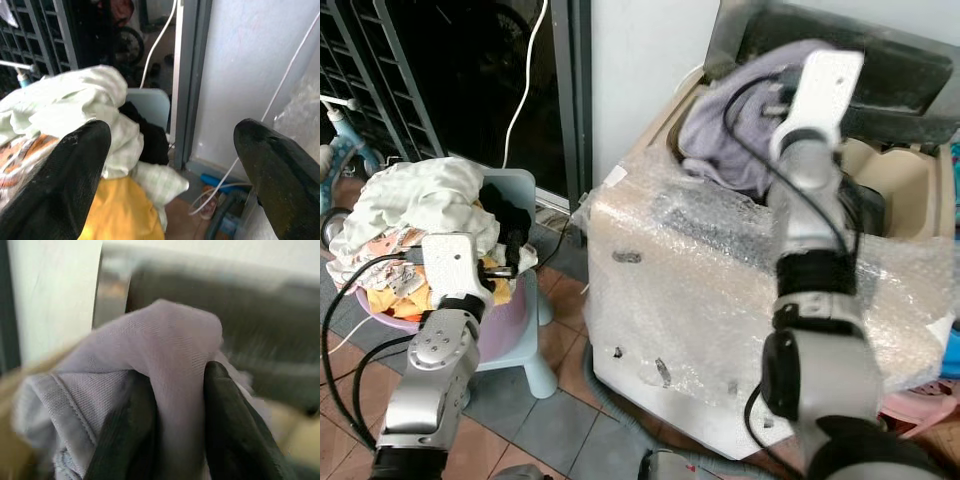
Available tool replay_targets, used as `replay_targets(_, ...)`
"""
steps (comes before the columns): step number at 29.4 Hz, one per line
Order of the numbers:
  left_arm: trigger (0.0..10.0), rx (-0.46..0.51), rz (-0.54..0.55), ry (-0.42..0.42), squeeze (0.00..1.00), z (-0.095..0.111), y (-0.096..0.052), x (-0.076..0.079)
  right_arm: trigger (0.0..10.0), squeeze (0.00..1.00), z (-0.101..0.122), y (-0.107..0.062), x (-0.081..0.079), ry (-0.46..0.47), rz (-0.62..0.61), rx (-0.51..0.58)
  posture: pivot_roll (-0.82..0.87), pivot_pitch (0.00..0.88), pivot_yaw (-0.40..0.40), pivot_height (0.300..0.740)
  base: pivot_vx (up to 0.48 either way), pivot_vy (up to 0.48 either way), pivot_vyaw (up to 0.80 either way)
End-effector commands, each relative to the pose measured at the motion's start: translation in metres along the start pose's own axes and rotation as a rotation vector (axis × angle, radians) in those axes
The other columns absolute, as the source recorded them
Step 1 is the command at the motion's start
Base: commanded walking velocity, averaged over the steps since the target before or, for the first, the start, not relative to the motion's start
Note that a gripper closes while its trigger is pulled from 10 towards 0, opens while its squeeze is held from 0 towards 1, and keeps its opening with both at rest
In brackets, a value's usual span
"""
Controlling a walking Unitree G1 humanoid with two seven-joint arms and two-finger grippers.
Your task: Clothes washing
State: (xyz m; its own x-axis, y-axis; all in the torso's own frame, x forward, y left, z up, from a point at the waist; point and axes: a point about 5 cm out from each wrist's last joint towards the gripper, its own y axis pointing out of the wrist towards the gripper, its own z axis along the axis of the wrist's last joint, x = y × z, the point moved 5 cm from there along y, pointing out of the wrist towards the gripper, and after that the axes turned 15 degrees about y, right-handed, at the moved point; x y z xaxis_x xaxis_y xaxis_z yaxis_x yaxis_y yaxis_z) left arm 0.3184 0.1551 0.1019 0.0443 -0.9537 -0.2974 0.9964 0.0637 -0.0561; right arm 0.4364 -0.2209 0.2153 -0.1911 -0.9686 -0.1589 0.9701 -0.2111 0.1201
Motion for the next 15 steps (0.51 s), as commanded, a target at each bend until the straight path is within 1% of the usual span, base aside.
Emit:
replay_targets(1,10.0,0.004,-0.008,0.015,0.00,0.003,0.000,0.001,10.0,1.00,0.014,-0.001,0.000,-0.052,0.018,0.074,0.00,0.000,-0.019,0.740,0.000,0.000,0.00)
replay_targets(4,10.0,0.001,-0.007,0.020,0.00,0.003,0.003,0.001,10.0,1.00,0.021,-0.009,-0.002,-0.061,0.053,0.136,-0.01,0.000,-0.015,0.740,0.000,0.000,0.00)
replay_targets(7,10.0,-0.005,0.001,0.021,0.00,0.003,0.005,0.000,10.0,1.00,0.028,-0.023,-0.011,-0.110,0.128,0.207,-0.02,0.000,-0.015,0.740,0.000,0.000,0.00)
replay_targets(8,10.0,-0.005,0.001,0.021,0.00,0.003,0.005,0.000,10.0,1.00,0.028,-0.023,-0.011,-0.110,0.128,0.207,-0.02,0.000,-0.015,0.740,0.000,0.000,0.00)
replay_targets(9,10.0,-0.013,0.010,0.016,0.00,0.002,0.005,0.000,10.0,1.00,0.029,-0.034,-0.017,-0.146,0.174,0.239,-0.02,0.000,-0.016,0.740,0.000,0.000,0.00)
replay_targets(11,10.0,-0.020,0.013,0.014,0.00,0.001,0.005,0.000,10.0,1.00,0.028,-0.044,-0.021,-0.154,0.208,0.254,-0.02,0.000,-0.016,0.740,0.000,0.000,0.00)
replay_targets(12,10.0,-0.018,0.000,-0.001,0.00,0.002,0.004,0.002,10.0,1.00,0.025,-0.050,-0.024,-0.156,0.226,0.253,-0.02,0.000,-0.017,0.740,0.000,0.000,0.00)
replay_targets(13,10.0,-0.016,-0.007,-0.018,0.00,0.002,0.003,0.002,10.0,1.00,0.015,-0.062,-0.032,-0.152,0.263,0.232,-0.02,0.000,-0.016,0.740,0.000,0.000,0.00)
replay_targets(15,10.0,-0.016,-0.005,-0.024,0.00,0.003,0.004,0.001,10.0,1.00,0.008,-0.069,-0.037,-0.134,0.285,0.214,-0.02,0.000,-0.016,0.740,0.000,0.000,0.00)
